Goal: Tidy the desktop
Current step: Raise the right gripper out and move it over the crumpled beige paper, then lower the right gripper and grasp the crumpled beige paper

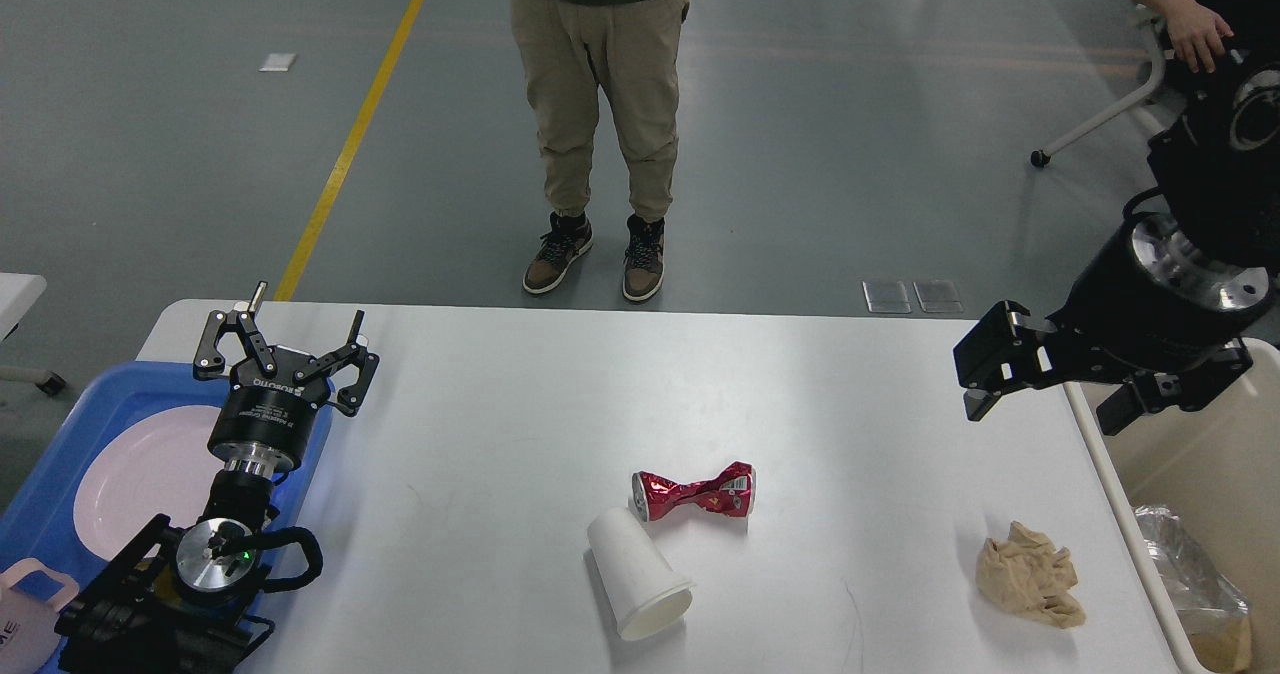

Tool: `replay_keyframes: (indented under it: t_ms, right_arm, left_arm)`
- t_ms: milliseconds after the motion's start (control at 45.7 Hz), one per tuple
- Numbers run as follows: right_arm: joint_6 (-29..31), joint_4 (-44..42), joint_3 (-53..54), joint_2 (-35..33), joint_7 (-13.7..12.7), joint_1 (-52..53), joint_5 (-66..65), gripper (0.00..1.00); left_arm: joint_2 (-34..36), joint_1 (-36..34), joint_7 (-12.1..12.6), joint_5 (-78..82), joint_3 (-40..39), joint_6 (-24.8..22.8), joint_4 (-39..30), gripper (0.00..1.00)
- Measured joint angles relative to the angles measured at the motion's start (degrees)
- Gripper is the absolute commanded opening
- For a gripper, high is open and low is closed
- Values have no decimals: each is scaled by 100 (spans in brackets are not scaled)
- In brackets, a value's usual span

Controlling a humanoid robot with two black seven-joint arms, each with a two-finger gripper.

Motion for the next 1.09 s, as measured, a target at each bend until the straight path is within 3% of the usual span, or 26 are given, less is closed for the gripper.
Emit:
replay_keyframes:
  t_ms: [284,569,765,1094]
  right_arm:
    - [-165,-13,36,84,10,-178,92,100]
    - [-1062,-111,-44,-186,-29,-1428,124,100]
    - [-2005,-1037,41,-217,-32,-3181,103,100]
    - [-2495,-2443,830,-213,-25,-5287,121,100]
  left_arm:
    - [0,0,0,0,0,0,-1,96]
    - [0,0,0,0,0,-1,-1,96]
    - [0,0,-6,0,0,-8,-1,96]
    - [0,0,-9,0,0,-8,-1,96]
